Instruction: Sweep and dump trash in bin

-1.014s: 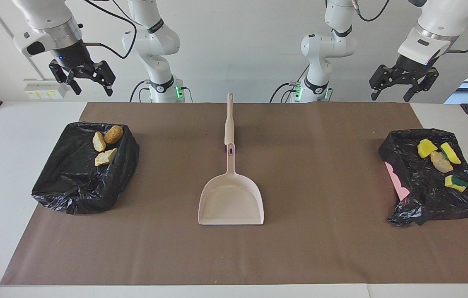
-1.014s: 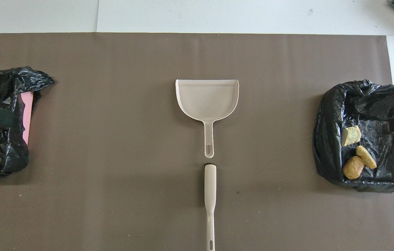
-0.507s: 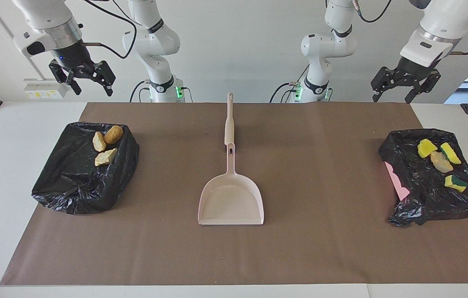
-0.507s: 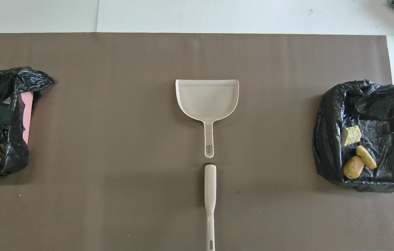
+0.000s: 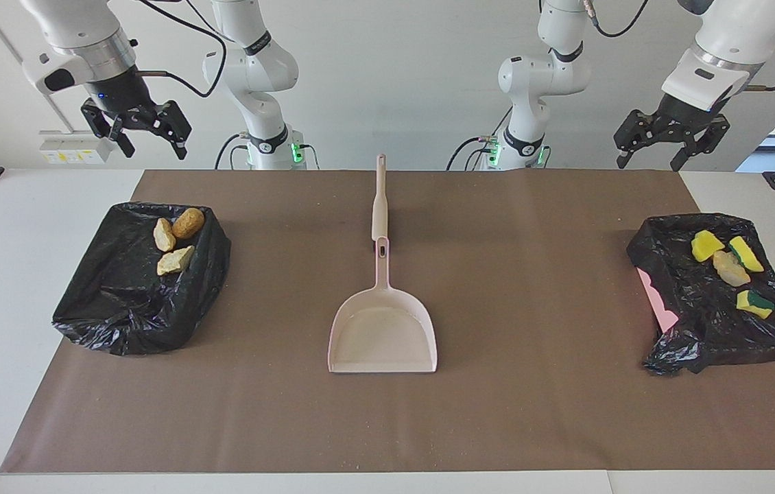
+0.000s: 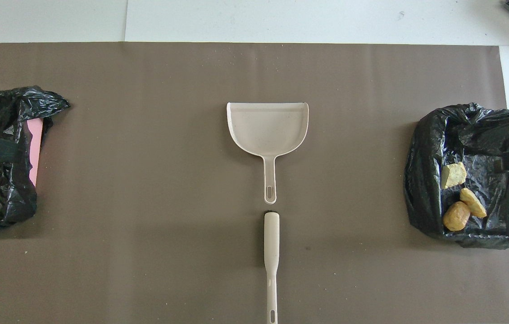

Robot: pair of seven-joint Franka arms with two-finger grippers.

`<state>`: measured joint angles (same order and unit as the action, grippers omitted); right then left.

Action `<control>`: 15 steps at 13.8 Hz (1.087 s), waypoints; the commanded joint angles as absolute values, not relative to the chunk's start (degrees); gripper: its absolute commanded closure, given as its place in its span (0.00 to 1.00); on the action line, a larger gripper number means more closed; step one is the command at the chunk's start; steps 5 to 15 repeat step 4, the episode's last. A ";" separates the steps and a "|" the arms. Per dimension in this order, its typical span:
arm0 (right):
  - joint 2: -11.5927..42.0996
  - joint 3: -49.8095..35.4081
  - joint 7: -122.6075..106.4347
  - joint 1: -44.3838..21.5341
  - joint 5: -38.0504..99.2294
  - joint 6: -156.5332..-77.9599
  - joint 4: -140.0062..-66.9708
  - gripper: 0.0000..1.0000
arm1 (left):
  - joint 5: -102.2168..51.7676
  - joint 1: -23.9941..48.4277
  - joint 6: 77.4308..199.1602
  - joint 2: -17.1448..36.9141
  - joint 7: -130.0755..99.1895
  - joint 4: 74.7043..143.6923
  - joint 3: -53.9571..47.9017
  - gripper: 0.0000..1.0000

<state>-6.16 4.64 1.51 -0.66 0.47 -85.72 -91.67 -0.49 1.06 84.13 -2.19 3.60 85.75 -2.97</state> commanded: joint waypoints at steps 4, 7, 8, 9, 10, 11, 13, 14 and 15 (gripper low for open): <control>-6.77 4.48 0.62 -0.62 0.09 -86.13 -92.64 0.00 | -0.79 0.70 82.53 -2.29 4.48 84.99 -3.16 0.00; -6.77 4.48 0.62 -0.62 0.09 -86.13 -92.64 0.00 | -0.79 0.70 82.53 -2.29 4.48 84.99 -3.16 0.00; -6.77 4.48 0.62 -0.62 0.09 -86.13 -92.64 0.00 | -0.79 0.70 82.53 -2.29 4.48 84.99 -3.16 0.00; -6.77 4.48 0.62 -0.62 0.09 -86.13 -92.64 0.00 | -0.79 0.70 82.53 -2.29 4.48 84.99 -3.16 0.00; -6.77 4.48 0.62 -0.62 0.09 -86.13 -92.64 0.00 | -0.79 0.70 82.53 -2.29 4.48 84.99 -3.16 0.00; -6.77 4.48 0.62 -0.62 0.09 -86.13 -92.64 0.00 | -0.79 0.70 82.53 -2.29 4.48 84.99 -3.16 0.00; -6.77 4.48 0.62 -0.62 0.09 -86.13 -92.64 0.00 | -0.79 0.70 82.53 -2.29 4.48 84.99 -3.16 0.00; -6.77 4.48 0.62 -0.62 0.09 -86.13 -92.64 0.00 | -0.79 0.70 82.53 -2.29 4.48 84.99 -3.16 0.00; -6.77 4.48 0.62 -0.62 0.09 -86.13 -92.64 0.00 | -0.79 0.70 82.53 -2.29 4.48 84.99 -3.16 0.00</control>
